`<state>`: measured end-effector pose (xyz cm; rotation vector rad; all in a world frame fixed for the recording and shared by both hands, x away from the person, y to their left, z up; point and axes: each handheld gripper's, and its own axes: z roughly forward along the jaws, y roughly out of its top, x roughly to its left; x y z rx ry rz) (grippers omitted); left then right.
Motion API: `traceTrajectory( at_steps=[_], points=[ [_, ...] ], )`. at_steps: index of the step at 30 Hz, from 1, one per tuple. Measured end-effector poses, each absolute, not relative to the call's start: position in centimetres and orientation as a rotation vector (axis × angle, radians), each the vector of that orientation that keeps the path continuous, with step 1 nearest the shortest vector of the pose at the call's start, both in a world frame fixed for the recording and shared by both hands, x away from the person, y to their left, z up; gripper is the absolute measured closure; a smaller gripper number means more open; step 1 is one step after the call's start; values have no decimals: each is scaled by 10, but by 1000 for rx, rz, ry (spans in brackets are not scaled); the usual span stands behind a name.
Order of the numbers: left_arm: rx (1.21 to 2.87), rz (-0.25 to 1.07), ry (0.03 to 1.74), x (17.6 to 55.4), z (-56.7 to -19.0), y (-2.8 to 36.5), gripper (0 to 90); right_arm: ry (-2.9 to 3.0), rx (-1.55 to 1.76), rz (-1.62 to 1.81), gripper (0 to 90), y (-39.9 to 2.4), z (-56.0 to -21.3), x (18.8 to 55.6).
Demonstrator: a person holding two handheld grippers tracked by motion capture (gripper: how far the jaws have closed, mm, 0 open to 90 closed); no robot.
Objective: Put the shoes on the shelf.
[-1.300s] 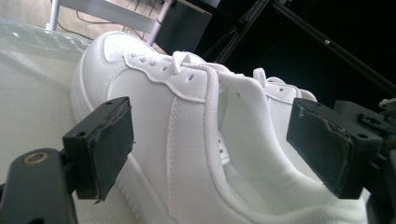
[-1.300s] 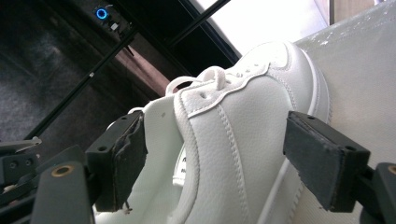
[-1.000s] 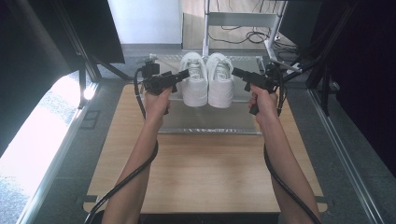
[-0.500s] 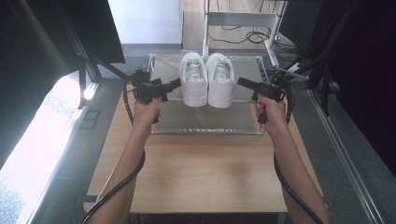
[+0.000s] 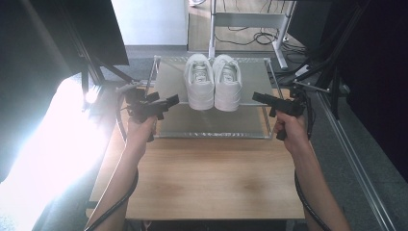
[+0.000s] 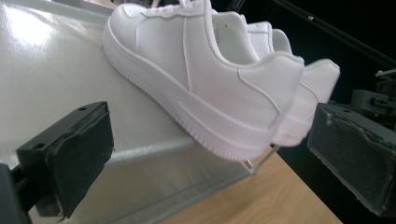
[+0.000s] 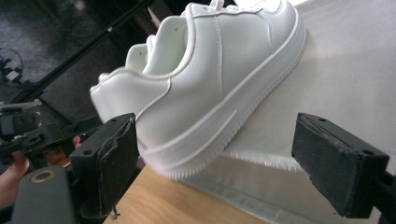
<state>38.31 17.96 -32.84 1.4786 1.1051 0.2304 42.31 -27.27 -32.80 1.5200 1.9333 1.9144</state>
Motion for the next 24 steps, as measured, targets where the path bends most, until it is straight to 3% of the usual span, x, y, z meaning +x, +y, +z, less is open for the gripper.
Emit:
traceTrajectory(
  at_steps=[24],
  points=[
    [1632,368,1092,307,-374,211,1,1980,1477,1709,144,-337,-369,351]
  ],
)
